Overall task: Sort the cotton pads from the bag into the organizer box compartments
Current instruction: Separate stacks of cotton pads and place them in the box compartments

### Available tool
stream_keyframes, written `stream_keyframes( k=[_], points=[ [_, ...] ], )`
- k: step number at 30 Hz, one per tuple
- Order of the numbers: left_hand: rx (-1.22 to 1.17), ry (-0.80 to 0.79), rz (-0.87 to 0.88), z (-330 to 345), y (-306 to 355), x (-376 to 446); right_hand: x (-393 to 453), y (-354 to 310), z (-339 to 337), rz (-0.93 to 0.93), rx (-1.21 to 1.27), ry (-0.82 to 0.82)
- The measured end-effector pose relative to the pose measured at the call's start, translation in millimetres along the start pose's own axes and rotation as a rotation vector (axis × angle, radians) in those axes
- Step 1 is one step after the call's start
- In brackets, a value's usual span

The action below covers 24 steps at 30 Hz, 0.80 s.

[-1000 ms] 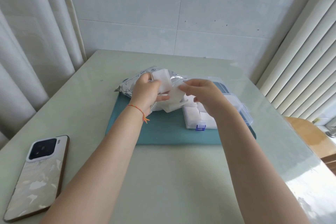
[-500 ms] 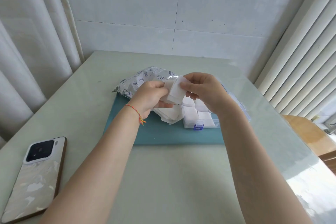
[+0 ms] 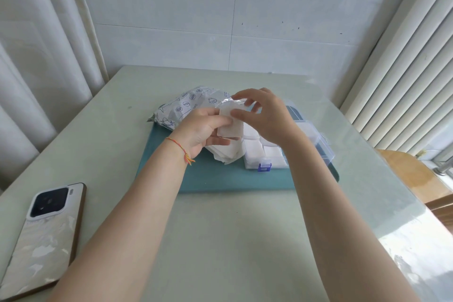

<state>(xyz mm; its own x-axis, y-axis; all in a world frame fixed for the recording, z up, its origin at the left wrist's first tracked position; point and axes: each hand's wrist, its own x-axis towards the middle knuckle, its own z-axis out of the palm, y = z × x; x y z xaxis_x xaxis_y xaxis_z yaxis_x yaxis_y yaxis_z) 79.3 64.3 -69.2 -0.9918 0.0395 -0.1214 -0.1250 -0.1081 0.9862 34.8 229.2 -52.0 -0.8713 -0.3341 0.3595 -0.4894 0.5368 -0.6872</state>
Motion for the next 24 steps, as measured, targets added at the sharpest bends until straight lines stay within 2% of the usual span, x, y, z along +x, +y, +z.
stream_keyframes(
  k=[4,7,16,24],
  points=[
    [-0.001,0.068,-0.011,-1.3,1.3,1.2,-4.5,-5.4,2.2,-0.016,-0.213,-0.185],
    [-0.004,0.085,-0.022,-0.2,0.9,1.7,-6.1,-10.9,5.6,-0.036,-0.385,-0.213],
    [-0.004,0.093,-0.035,-0.6,-0.1,3.2,-11.1,-16.1,4.5,-0.069,-0.394,-0.278],
    [-0.054,0.071,-0.036,0.0,-0.2,3.9,-9.5,-15.7,6.0,-0.065,-0.411,-0.231]
  ],
)
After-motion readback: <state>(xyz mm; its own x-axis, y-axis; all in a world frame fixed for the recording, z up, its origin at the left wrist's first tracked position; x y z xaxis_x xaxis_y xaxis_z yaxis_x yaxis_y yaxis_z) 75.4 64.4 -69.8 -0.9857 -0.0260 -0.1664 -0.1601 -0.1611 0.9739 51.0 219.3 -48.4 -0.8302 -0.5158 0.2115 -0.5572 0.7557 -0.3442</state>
